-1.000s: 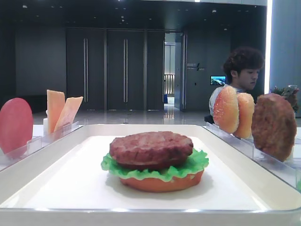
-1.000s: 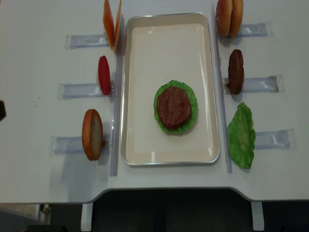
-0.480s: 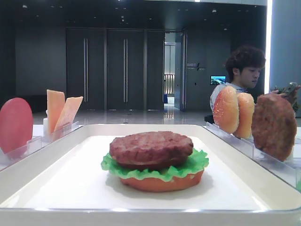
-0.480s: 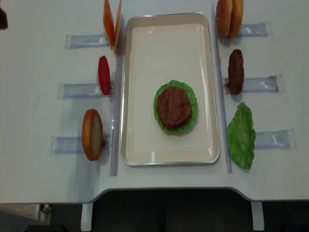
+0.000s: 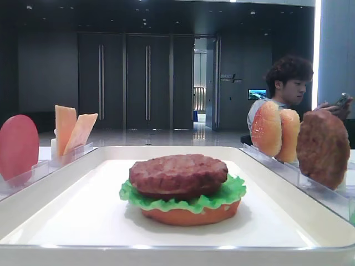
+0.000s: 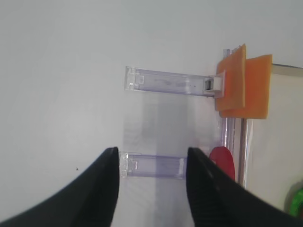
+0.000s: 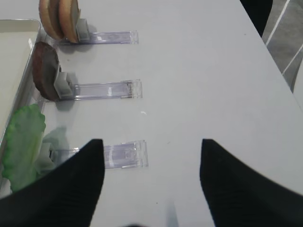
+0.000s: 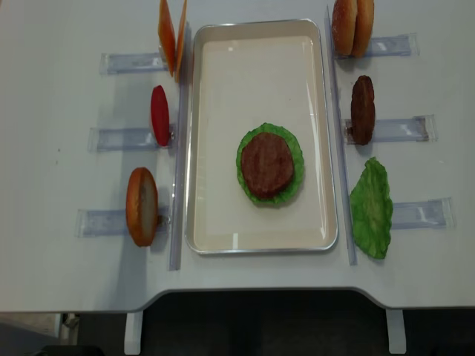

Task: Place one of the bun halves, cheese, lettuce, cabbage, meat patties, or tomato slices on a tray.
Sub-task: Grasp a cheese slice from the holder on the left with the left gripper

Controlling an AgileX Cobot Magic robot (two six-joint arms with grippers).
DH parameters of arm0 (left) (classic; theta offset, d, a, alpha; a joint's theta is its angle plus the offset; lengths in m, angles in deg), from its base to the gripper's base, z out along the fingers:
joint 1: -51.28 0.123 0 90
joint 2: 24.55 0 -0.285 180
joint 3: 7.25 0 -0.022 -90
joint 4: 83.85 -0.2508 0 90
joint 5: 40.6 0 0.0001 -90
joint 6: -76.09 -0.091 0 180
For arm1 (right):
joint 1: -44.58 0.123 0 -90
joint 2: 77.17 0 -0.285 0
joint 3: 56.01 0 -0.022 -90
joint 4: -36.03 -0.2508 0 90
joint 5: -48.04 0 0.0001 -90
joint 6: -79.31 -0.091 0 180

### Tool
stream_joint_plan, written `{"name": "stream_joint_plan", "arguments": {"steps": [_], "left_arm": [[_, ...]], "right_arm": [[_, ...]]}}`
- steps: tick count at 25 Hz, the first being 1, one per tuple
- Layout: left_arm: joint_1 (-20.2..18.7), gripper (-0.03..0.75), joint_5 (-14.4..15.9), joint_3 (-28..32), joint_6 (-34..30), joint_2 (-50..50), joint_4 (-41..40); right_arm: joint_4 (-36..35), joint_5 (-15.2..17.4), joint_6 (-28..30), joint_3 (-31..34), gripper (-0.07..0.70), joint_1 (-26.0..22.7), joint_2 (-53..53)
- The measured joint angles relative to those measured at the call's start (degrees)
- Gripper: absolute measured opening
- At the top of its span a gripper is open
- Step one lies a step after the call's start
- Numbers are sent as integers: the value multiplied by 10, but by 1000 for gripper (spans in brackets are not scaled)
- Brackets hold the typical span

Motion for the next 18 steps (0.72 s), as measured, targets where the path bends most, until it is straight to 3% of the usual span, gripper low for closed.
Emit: {"name": "stream_joint_plan", "arguments": {"steps": [12, 18], "left_arm": [[-6, 358, 0, -130, 10, -140, -6], [-62, 358, 0, -161, 19, -179, -61]], "right_arm": [[0, -1, 0, 0, 421, 0, 0], [0, -1, 0, 0, 421, 0, 0]]}}
